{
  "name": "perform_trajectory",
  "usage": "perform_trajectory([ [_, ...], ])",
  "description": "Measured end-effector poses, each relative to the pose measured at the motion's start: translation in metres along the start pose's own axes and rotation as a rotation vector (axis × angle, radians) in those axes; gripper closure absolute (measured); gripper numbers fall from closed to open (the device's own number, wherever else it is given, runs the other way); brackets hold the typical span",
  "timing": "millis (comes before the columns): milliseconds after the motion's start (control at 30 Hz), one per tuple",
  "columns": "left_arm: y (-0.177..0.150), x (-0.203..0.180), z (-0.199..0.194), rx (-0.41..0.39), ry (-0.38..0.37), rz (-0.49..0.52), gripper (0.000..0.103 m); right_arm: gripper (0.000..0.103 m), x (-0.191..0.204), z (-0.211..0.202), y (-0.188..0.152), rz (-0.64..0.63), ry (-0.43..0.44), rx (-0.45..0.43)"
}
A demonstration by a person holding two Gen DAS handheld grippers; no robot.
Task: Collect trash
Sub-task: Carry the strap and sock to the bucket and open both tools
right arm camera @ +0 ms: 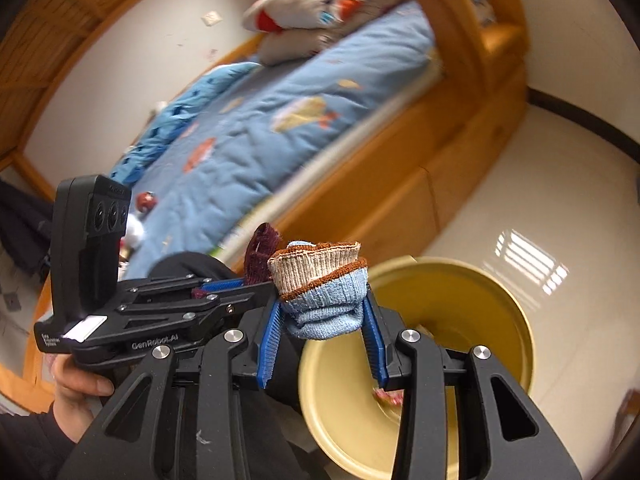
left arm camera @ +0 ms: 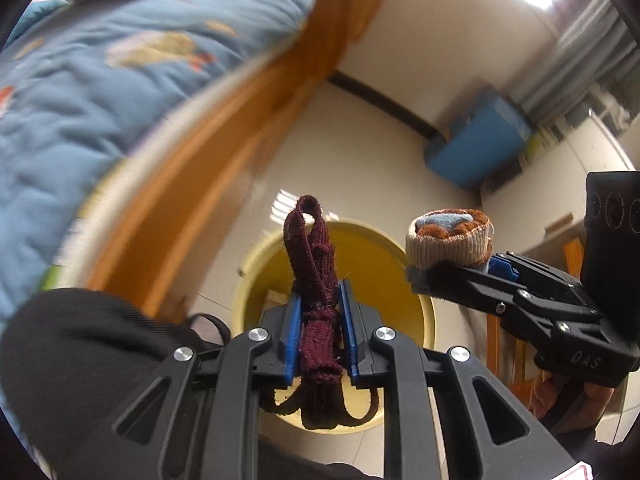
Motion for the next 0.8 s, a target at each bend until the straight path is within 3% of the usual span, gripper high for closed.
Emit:
perform_trajectory([
  [133,-0.002,-0.011,0.026,0.057,-0.001,0.038,0.08,0.066,-0.015,-0.002,-0.015,0.038,-0.024,0.029],
  [200,-0.003,-0.014,0.032,0.052,0.028,0.062,0.042,0.066,-0.022,-0.002,-0.019,0.046,-0.035,0.043],
  [233,-0.004,-0.016,0.034,0.041,0.059,0.075,0.014,0.066,-0.024,-0.003,-0.021,0.048,-0.043,0.048],
  [267,-0.006,-0.016,0.032,0.022,0.08,0.083,0.01,0.066,-0.025,-0.003,-0.021,0.049,-0.048,0.051],
  [600,-0.008,-0.008,0.026,0.012,0.105,0.098,0.01,0.064,-0.032,0.008,-0.04,0.066,-0.082,0.126],
  [667,-0.006,-0.004,0.023,0.004,0.106,0.087,0.01,0.057,-0.032,0.012,-0.043,0.074,-0.082,0.14],
  [700,-0.006,-0.003,0.02,-0.003,0.103,0.087,0.01,0.033,-0.033,0.015,-0.044,0.079,-0.085,0.151],
  [733,-0.007,-0.002,0.019,-0.008,0.102,0.091,0.01,0.02,-0.034,0.018,-0.045,0.081,-0.089,0.171],
  [800,-0.007,-0.004,0.016,-0.02,0.111,0.101,0.01,0.021,-0.034,0.023,-0.046,0.07,-0.133,0.185],
])
Point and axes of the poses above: each gripper's, at about its wrist camera, not at the fingertips, and z roughly the way its jaws point, x to its left, y to its top, the point moved 2 cm from there along z, roughly the way its jaws point, and after that the axes turned 11 degrees about -z, right-handed, at the moved point
